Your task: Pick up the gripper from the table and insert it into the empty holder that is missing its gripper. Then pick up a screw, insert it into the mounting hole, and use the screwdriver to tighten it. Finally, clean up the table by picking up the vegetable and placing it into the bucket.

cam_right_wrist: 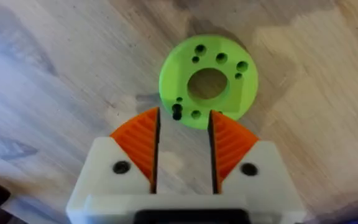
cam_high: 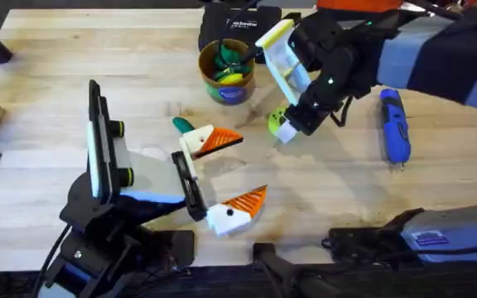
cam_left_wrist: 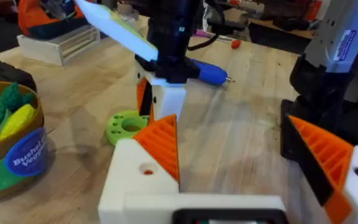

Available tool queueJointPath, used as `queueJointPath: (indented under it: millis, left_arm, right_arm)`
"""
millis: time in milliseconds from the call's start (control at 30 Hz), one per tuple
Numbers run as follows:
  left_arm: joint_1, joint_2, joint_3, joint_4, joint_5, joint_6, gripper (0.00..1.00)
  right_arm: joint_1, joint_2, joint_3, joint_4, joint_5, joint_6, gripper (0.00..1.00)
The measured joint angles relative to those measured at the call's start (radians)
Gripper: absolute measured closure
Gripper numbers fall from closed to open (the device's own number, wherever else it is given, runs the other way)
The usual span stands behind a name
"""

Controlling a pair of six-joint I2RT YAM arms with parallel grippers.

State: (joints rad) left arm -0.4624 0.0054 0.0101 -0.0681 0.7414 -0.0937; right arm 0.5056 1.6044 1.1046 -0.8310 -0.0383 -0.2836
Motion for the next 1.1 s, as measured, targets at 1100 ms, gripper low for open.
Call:
queueJointPath:
  millis: [1100]
  left_arm:
    - [0.0,0.0,0.0,0.0,0.0,0.0,0.015]
  right_arm:
    - [0.016,0.057,0.011,-0.002,0.015,0.023,0.991]
